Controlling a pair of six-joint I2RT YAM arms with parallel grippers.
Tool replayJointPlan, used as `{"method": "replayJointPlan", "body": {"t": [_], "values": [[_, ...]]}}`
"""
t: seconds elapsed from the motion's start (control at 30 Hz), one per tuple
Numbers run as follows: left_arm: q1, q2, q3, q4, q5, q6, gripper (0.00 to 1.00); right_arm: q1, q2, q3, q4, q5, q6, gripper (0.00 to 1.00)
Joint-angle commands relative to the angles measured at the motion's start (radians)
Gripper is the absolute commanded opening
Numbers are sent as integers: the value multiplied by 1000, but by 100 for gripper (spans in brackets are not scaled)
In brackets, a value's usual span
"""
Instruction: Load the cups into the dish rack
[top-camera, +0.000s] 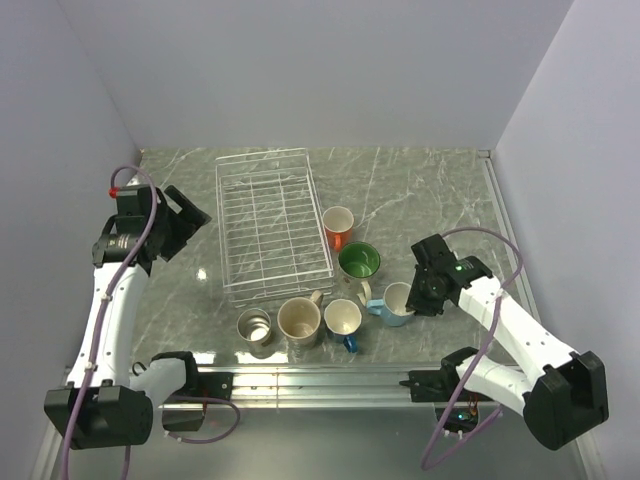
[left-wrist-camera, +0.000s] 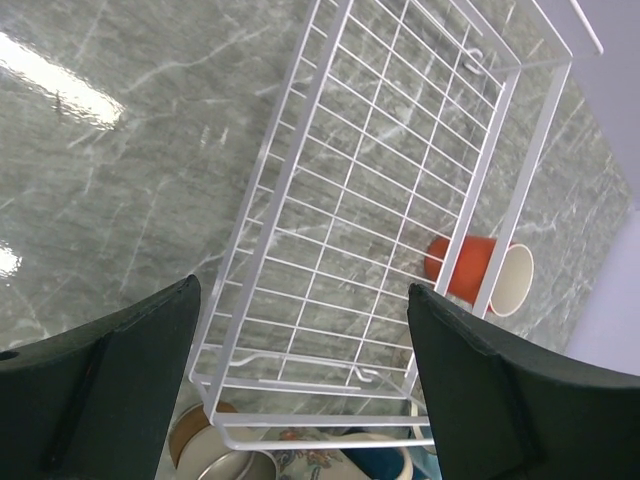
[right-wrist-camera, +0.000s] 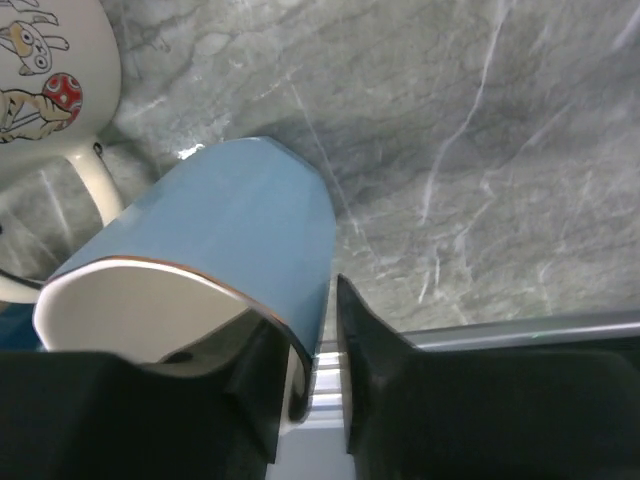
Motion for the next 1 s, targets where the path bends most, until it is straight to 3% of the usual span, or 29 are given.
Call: {"method": "replayJointPlan", "body": {"t": [0.0,0.13,0.4,0.6,0.83,0.97], "values": [[-21,-14,26,10,35,-11,90,5,21,-2,50,21,30,23],[-52,-4,66,18,54,-23,90,8,36,3,45,22,38,0],[-118,39,202,-37,57,-32,90,8,-34,148,-149,105,47,0],[-187,130,394,-115,106,-52,86,7,-101,369,-271,147,44,0],[-348,358,688,-88,429,-218,85,8,-39,654,-90,77,-18,0],[-475,490,906,-180,413,-261,86,23,59,782,-50,90,-36,0]]}}
